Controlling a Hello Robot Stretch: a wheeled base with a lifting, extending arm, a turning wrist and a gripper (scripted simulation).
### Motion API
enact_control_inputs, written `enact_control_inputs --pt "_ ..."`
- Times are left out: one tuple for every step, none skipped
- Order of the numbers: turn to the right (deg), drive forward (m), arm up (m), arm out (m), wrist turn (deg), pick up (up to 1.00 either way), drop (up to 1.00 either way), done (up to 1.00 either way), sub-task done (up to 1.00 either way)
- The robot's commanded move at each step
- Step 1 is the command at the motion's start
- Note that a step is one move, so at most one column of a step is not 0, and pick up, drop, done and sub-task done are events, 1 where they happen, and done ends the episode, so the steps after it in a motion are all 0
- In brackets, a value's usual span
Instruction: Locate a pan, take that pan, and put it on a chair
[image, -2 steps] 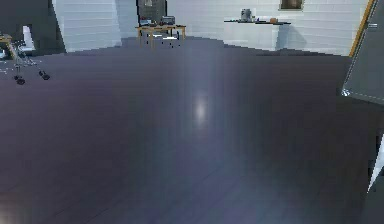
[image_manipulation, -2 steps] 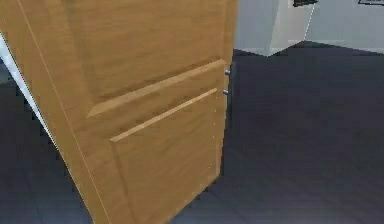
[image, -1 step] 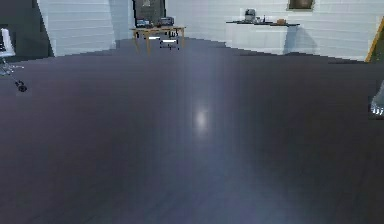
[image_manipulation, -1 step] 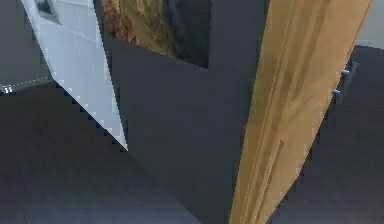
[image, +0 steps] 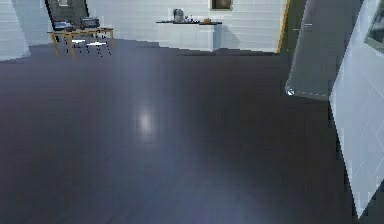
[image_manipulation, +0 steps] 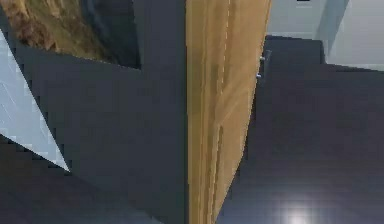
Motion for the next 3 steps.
enact_control_inputs --pt "0.0 1.00 0.00 0.00 0.0 0.00 0.00 0.00 0.00" --pt "0.0 1.00 0.00 0.00 0.0 0.00 0.00 0.00 0.00" --pt "3.0 0.00 0.00 0.00 0.0 0.00 0.00 0.00 0.00"
